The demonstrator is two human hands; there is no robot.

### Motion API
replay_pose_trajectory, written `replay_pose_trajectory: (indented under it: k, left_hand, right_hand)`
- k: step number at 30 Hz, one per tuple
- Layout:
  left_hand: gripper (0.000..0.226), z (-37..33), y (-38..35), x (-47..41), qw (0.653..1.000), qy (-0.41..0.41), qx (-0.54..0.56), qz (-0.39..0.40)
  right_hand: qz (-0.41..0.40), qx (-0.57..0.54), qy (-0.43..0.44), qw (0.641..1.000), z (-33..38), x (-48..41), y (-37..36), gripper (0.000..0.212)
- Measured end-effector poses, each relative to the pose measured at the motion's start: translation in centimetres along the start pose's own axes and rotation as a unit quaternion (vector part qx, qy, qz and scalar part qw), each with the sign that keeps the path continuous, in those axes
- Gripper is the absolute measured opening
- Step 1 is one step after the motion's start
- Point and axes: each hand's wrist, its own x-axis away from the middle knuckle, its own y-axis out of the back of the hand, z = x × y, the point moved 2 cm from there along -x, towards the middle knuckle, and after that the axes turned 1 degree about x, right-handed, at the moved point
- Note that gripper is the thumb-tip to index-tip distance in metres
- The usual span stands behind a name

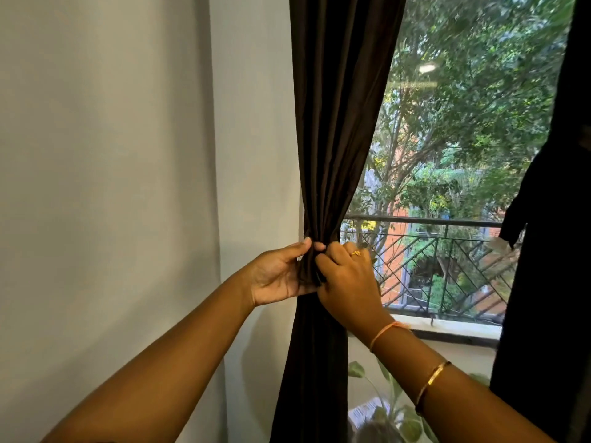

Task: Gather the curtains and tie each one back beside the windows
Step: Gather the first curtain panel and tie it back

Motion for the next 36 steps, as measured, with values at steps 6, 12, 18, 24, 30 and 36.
replay_pose_trajectory:
  k: [6,12,18,24,30,36]
  left_hand:
    - [0.026,1.0,0.3,-0.6,0.997,-0.046,-0.015,-0.056]
    - [0.03,1.1,0.2,-0.8,0.994,-0.073,-0.003,-0.078]
    - [0.03,1.7,-0.9,-1.3,0.99,-0.107,-0.037,-0.083]
    - [0.028,1.1,-1.3,-1.5,0.926,-0.129,-0.326,-0.141]
    - [0.014,-1.0,-1.0,-0.5,0.79,-0.269,-0.488,-0.254]
    - [0.02,-2.3,-1.7,0.1,0.612,-0.325,-0.673,-0.259]
  right_hand:
    - [0.15,-0.035,0.024,0.988,-0.2,-0.7,0.4,0.01]
    - [0.292,-0.254,-0.098,0.917,-3.0,-2.6,1.6,0.014]
    - [0.19,-0.285,-0.201,0.918,-2.3,-4.2,0.5,0.014]
    - [0.203,-0.197,-0.237,0.93,-2.0,-5.1,-0.8,0.035]
    - [0.182,-0.192,-0.202,0.943,-2.2,-5.8,-0.4,0.022]
    - [0.175,-0.225,-0.181,0.941,-3.2,-5.7,-0.6,0.016]
